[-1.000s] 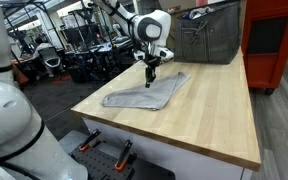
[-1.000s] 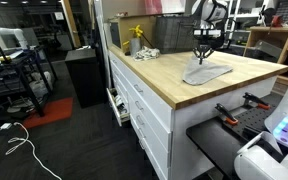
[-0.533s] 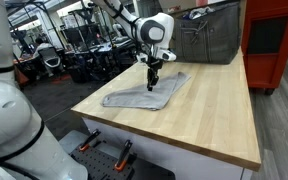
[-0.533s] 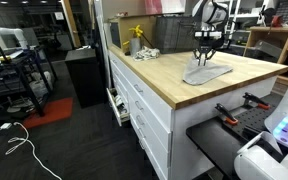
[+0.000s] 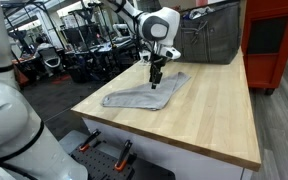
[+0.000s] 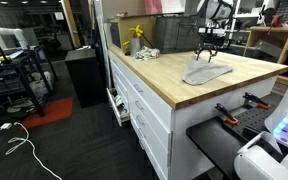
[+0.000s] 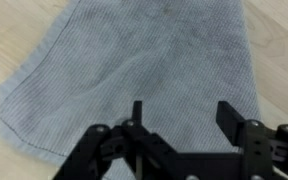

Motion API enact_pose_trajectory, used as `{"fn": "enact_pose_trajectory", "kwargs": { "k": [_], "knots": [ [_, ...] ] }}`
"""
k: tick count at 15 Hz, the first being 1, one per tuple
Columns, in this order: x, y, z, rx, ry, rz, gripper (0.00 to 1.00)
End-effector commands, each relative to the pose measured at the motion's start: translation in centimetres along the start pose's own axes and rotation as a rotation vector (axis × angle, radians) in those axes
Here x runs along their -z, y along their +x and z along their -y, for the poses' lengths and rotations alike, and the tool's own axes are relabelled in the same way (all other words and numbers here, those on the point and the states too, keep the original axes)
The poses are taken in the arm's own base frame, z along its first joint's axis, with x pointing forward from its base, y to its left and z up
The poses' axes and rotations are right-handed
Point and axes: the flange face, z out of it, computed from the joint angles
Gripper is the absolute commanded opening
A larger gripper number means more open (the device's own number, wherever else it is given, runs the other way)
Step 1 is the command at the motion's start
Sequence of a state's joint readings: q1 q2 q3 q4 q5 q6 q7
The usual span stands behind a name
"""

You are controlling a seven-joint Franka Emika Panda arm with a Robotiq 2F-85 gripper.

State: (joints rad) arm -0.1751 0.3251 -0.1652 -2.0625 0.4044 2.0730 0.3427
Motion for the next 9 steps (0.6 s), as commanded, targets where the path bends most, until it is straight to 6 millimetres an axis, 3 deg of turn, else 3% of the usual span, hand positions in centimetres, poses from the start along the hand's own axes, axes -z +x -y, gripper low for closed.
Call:
{"fn": "enact_pose_trajectory", "kwargs": {
  "k": [1, 4, 9],
  "knots": [
    [3.3, -0.6, -3.8, 0.004, 0.092, -0.010, 1.00],
    [3.3, 1.1, -6.2, -0.005, 0.130, -0.082, 1.00],
    [2.1, 1.7, -9.7, 0.002, 0.242, -0.237, 1.00]
  ]
}}
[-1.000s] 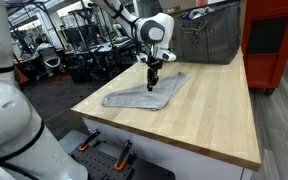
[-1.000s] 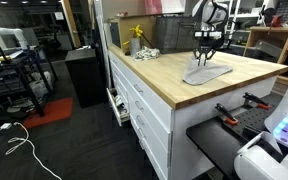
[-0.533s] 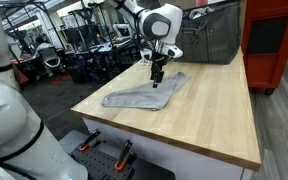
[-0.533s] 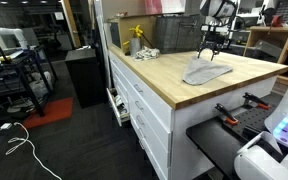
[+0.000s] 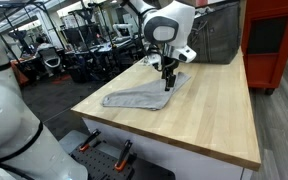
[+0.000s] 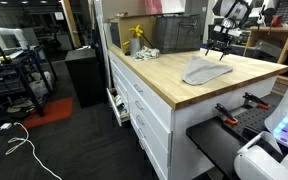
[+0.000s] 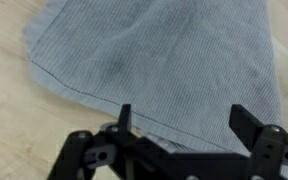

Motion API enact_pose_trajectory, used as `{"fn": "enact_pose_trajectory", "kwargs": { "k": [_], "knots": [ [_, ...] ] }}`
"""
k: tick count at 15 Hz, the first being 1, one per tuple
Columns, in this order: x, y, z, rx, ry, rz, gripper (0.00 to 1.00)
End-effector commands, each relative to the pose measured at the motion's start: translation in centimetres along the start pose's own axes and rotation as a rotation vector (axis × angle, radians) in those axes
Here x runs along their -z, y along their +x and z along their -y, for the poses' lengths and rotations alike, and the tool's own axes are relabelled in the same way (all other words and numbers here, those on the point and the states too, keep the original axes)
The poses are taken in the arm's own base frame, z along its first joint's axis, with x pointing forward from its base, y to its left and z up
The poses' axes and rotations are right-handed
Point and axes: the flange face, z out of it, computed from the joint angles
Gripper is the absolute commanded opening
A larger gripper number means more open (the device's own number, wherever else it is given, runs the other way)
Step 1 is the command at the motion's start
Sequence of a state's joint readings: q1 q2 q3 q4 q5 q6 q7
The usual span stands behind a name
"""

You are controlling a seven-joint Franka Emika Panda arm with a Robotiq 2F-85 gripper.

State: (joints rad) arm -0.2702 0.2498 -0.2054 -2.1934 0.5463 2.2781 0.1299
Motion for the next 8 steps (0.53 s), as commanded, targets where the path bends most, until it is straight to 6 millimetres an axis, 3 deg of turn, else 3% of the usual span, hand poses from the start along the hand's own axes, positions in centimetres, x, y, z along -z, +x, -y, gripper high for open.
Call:
{"fn": "enact_pose_trajectory", "kwargs": {
  "k": [1, 2, 3, 5, 8],
  "knots": [
    [0.4, -0.8, -2.9, 0.028, 0.085, -0.096, 1.00],
    [0.3, -1.0, -3.5, 0.067, 0.104, -0.052, 1.00],
    [-0.8, 0.1, -2.1, 0.031, 0.053, -0.058, 1.00],
    [-0.7, -0.1, -3.3, 0.051, 0.068, -0.054, 1.00],
    [-0.3, -0.1, -3.3, 0.053, 0.074, -0.059, 1.00]
  ]
}}
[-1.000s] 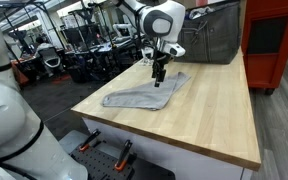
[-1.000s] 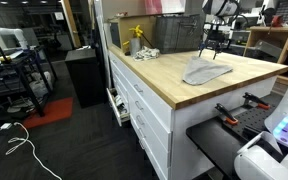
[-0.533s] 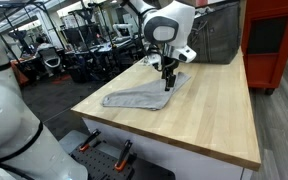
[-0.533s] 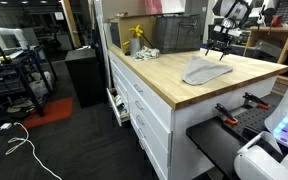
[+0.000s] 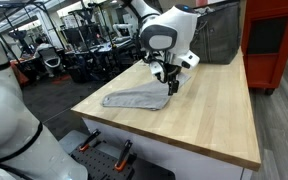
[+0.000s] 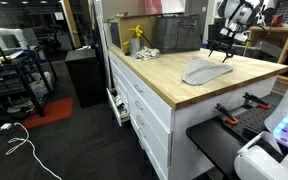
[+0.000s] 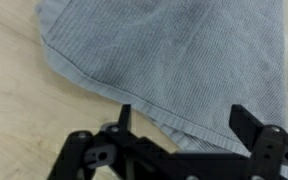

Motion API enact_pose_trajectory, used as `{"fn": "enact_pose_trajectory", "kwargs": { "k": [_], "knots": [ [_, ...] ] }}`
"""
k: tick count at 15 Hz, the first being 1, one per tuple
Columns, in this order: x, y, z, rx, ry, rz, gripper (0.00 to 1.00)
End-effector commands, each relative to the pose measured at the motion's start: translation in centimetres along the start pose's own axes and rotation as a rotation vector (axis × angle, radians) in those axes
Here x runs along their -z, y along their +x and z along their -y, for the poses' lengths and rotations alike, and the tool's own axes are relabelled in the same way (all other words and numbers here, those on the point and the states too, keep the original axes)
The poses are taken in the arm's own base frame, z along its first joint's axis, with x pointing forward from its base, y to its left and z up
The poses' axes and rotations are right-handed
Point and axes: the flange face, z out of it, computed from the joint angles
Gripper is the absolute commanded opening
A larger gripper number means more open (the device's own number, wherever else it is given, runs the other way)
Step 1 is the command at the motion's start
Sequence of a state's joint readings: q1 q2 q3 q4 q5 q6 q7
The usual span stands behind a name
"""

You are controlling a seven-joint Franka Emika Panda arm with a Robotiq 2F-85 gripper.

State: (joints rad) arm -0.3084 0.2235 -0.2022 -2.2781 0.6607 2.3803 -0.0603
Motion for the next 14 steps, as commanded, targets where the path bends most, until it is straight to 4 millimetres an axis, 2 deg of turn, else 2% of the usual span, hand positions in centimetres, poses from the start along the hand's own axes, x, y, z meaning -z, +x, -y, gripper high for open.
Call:
{"fn": "enact_pose_trajectory", "kwargs": {
  "k": [1, 7, 10, 13, 14],
  "knots": [
    [0.1, 0.0, 0.1, 0.002, 0.000, 0.000, 1.00],
    [0.2, -0.2, 0.0, -0.002, 0.003, -0.008, 1.00],
    [1.0, -0.2, -1.2, -0.022, -0.010, -0.086, 1.00],
    [1.6, 0.0, -3.3, -0.016, -0.047, -0.187, 1.00],
    [1.7, -0.7, -4.0, 0.004, -0.060, -0.209, 1.00]
  ]
}}
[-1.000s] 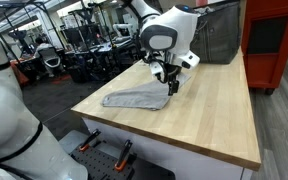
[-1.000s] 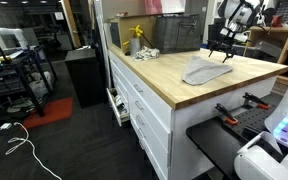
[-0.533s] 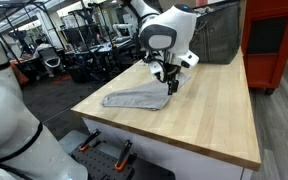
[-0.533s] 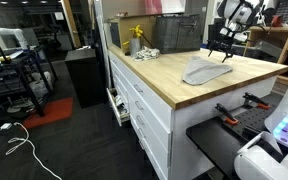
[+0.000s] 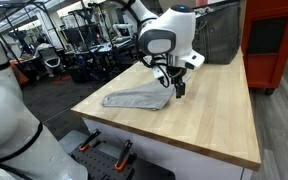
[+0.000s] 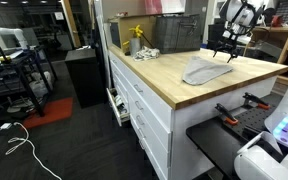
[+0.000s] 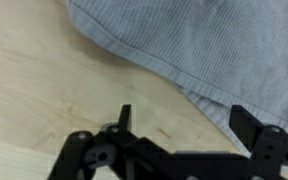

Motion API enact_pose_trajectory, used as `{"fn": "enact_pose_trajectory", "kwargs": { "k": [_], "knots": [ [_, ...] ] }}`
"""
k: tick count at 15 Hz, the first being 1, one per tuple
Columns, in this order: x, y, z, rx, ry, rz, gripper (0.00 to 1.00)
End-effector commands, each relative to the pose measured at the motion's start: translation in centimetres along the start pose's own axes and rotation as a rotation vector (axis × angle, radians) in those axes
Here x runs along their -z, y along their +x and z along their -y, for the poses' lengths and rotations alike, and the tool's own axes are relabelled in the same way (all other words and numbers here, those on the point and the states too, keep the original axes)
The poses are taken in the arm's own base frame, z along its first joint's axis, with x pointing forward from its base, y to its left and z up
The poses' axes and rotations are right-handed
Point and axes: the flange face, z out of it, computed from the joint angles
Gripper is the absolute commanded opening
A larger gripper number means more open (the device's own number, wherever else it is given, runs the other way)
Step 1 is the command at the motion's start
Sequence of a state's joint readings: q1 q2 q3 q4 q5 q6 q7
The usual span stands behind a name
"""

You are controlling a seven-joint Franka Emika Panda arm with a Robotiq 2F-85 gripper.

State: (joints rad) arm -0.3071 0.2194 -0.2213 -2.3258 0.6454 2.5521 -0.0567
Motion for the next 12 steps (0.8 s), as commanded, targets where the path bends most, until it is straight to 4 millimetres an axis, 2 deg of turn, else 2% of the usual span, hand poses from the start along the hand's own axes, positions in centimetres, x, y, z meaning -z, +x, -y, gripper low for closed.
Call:
{"fn": "enact_pose_trajectory", "kwargs": {
  "k": [1, 4, 8, 9, 12],
  "knots": [
    [1.3, -1.8, -2.5, 0.047, -0.028, -0.086, 1.00],
    [2.5, -4.2, -4.0, 0.133, -0.025, -0.116, 1.00],
    [6.5, -5.8, -5.6, 0.220, -0.002, -0.175, 1.00],
    [7.2, -6.0, -5.5, 0.245, -0.001, -0.181, 1.00],
    [7.3, -7.0, -4.0, 0.333, -0.029, -0.172, 1.00]
  ]
}}
